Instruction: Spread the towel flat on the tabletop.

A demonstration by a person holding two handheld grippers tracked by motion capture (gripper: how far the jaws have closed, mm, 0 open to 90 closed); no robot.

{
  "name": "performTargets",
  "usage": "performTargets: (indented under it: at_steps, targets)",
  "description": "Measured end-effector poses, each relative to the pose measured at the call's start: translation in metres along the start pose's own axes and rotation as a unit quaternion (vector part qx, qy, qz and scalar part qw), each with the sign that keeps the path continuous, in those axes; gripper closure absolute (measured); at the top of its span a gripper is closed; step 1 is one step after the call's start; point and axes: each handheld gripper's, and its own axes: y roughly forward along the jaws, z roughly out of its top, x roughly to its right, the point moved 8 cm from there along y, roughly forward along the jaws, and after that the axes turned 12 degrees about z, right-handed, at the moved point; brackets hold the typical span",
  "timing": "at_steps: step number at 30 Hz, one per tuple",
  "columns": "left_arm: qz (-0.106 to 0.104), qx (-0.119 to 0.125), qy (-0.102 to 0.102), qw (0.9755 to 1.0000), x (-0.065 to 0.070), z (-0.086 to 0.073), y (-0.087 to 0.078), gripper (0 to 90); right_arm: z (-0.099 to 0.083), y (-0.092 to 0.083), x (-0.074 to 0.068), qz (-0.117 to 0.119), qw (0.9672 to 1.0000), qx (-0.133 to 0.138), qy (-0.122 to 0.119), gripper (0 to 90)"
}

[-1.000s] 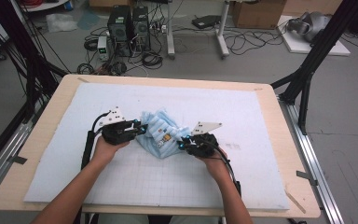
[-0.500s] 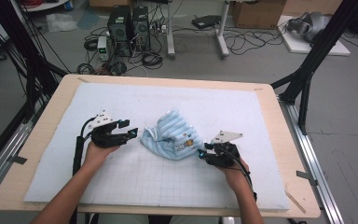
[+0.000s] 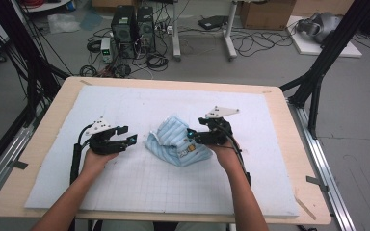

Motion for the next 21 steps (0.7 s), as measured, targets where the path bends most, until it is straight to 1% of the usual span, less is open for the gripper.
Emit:
performTargets:
  at_steps: [1, 2, 3, 5, 6, 7, 8, 9, 10, 11, 12, 13, 14, 15, 16, 19, 20, 21]
  targets:
    - [0.0, 0.0, 0.0, 1.0, 0.0, 0.0, 0.0, 40.6, 0.0, 0.0, 0.0, 0.0, 1.0, 0.0, 0.0, 40.5]
    - [0.0, 0.0, 0.0, 1.0, 0.0, 0.0, 0.0, 40.6, -0.003, 0.014, 0.0, 0.024, 0.9994, -0.026, 0.006, 47.9]
    - [-0.001, -0.001, -0.001, 1.0, -0.001, 0.0, 0.0, 40.6, -0.006, 0.02, -0.002, 0.034, 0.9987, -0.038, 0.009, 48.0]
    - [0.0, -0.001, -0.004, 1.0, -0.002, -0.001, 0.0, 40.6, -0.011, 0.029, -0.01, 0.066, 0.9961, -0.054, 0.021, 49.9]
    - [0.0, -0.001, -0.005, 1.0, -0.002, -0.001, 0.0, 40.6, -0.014, 0.033, -0.014, 0.076, 0.9947, -0.067, 0.018, 52.6]
    - [0.0, -0.001, -0.005, 1.0, -0.002, -0.001, 0.0, 40.7, -0.016, 0.037, -0.018, 0.086, 0.993, -0.079, 0.013, 58.3]
    - [0.0, -0.001, -0.006, 1.0, -0.002, -0.001, 0.0, 40.7, -0.018, 0.039, -0.021, 0.091, 0.9917, -0.091, 0.0, 65.5]
    - [0.0, -0.001, -0.006, 1.0, -0.002, -0.001, 0.0, 40.7, -0.019, 0.039, -0.023, 0.085, 0.9912, -0.1, -0.016, 71.6]
    - [-0.001, -0.003, -0.005, 1.0, -0.001, -0.001, 0.0, 40.7, -0.018, 0.038, -0.025, 0.085, 0.9911, -0.1, -0.024, 76.5]
    - [-0.001, -0.003, -0.005, 1.0, -0.001, -0.001, 0.001, 40.7, -0.016, 0.035, -0.025, 0.081, 0.9914, -0.098, -0.031, 78.3]
    - [0.0, -0.004, -0.004, 1.0, -0.001, -0.002, 0.001, 40.7, -0.014, 0.031, -0.025, 0.073, 0.9924, -0.094, -0.033, 78.7]
    - [0.0, -0.004, -0.004, 1.0, -0.001, -0.002, 0.001, 40.7, -0.014, 0.031, -0.025, 0.073, 0.9924, -0.094, -0.033, 78.7]
    - [0.0, -0.005, -0.003, 1.0, -0.001, -0.002, 0.001, 40.8, -0.011, 0.018, -0.024, 0.054, 0.9949, -0.076, -0.038, 79.2]
    - [-0.001, -0.005, -0.005, 1.0, -0.001, -0.002, 0.001, 40.8, -0.01, 0.01, -0.021, 0.04, 0.996, -0.068, -0.042, 79.2]
    - [0.0, -0.006, -0.005, 1.0, -0.001, -0.002, 0.001, 40.8, -0.011, 0.004, -0.021, 0.032, 0.9968, -0.064, -0.036, 79.2]
    - [0.0, -0.008, -0.004, 1.0, -0.001, -0.003, 0.002, 40.8, -0.017, -0.022, -0.011, -0.019, 0.9982, -0.045, -0.033, 79.2]
    - [0.0, -0.009, -0.004, 0.9999, 0.0, -0.004, 0.002, 40.8, -0.02, -0.032, -0.008, -0.042, 0.9977, -0.041, -0.032, 79.2]
    - [0.0, -0.008, -0.003, 1.0, 0.0, -0.004, 0.002, 40.8, -0.024, -0.042, -0.003, -0.069, 0.9964, -0.038, -0.03, 79.2]
